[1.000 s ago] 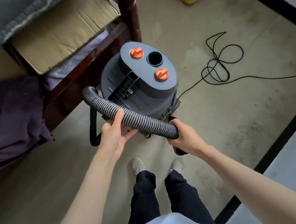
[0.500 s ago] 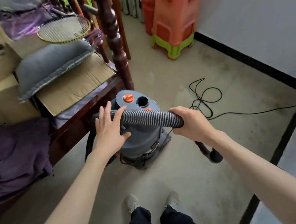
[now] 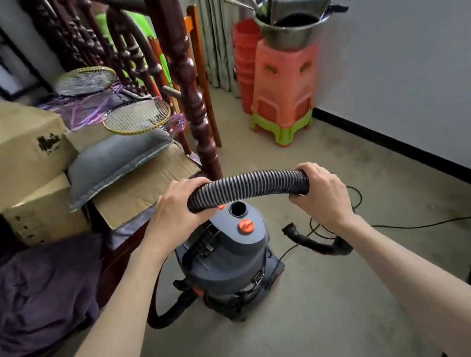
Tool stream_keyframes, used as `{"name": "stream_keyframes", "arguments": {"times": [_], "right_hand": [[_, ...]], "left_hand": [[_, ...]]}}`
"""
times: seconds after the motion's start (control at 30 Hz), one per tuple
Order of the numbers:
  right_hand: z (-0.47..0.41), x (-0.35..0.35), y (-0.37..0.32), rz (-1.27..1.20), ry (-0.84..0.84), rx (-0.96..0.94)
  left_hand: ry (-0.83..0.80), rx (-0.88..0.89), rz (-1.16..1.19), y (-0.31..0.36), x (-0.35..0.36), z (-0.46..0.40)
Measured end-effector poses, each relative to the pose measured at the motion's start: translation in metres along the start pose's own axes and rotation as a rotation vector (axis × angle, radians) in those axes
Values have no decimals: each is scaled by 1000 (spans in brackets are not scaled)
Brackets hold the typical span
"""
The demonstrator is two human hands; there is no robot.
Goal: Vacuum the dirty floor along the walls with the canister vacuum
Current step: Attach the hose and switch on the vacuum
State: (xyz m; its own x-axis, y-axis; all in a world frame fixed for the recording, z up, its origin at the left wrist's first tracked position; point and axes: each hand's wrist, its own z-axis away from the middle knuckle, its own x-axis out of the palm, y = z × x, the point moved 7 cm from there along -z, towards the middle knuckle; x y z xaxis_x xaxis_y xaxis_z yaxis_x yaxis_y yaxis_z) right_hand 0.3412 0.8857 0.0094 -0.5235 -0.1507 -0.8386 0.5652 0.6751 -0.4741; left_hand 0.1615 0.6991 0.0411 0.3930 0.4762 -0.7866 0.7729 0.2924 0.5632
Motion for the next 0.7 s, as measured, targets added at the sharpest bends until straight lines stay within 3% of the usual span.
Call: {"name": "stream_keyframes", "arguments": {"times": [0.13,0.47,0.6,0.7], "right_hand": [[-4,7,1,-60,39,110],[-1,13,7,-90,-74,448],[16,32,37,-458,-234,759],[28,41,47,-1041,-166,1045]], "left_hand": [[26,-28,-8,7,-19,-2],[72,-93,21,26,-48,3],[62,-63,-28,40,-49,7],[50,-72,-24,43,-48,15]]}}
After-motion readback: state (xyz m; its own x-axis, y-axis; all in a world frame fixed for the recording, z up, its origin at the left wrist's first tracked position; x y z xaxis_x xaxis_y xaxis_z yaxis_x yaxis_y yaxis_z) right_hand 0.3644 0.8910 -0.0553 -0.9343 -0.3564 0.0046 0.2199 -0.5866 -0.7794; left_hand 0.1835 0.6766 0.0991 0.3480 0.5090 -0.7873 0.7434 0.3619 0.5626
